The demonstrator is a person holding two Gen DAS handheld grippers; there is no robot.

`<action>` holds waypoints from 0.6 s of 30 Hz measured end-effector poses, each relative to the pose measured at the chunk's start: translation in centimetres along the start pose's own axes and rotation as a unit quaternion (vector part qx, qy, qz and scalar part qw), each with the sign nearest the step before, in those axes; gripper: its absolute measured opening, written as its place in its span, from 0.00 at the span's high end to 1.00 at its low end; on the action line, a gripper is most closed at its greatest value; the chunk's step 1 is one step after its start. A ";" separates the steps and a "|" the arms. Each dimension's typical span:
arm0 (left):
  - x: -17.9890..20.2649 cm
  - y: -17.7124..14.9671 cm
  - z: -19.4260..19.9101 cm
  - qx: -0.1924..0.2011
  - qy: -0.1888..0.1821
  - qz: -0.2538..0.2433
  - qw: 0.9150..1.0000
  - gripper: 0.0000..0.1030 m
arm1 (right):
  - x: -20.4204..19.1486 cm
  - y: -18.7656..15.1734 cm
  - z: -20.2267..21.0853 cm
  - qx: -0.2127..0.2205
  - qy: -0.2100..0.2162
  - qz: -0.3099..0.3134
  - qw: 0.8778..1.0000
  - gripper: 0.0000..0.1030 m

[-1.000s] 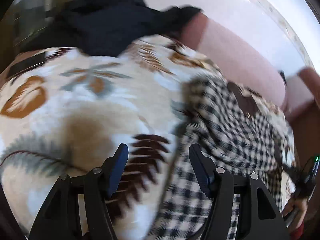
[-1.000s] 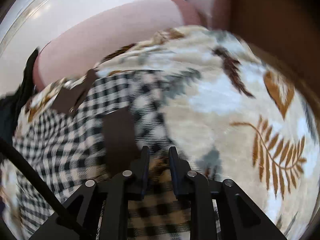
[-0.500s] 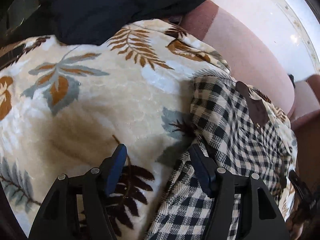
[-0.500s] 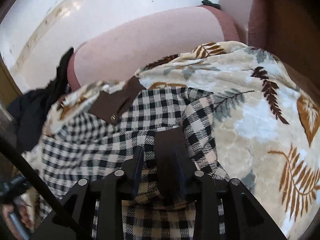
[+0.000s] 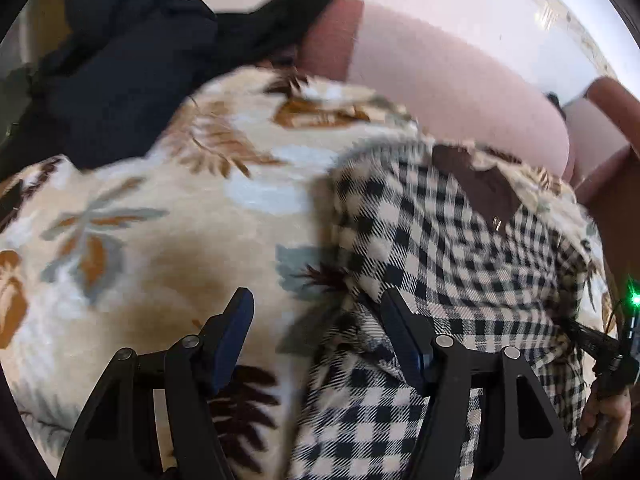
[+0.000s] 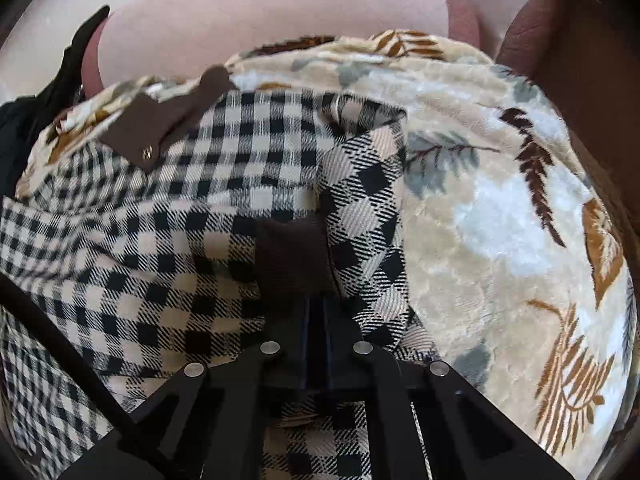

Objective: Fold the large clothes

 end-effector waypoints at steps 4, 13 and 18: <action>0.6 -2.0 -3.6 -0.085 0.049 -0.041 0.994 0.69 | -0.3 0.2 1.0 0.009 -0.010 0.002 1.000 0.96; -1.4 -5.8 -0.6 -0.060 0.052 -0.009 0.997 0.73 | -6.9 -0.7 11.6 0.158 0.100 0.069 0.980 0.53; -1.9 -5.9 -1.1 -0.054 0.011 0.013 0.998 0.73 | -14.2 -1.9 13.1 0.146 0.150 0.126 0.970 0.49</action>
Point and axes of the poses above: each gripper's, at about its wrist camera, not at the fingertips, and z roughly against the way its jaws point, x to its right, y to its top, the point moved 7 cm from there along -z, roughly the way its jaws point, and after that the axes turned 6 degrees about -x, right-handed, at the moved point
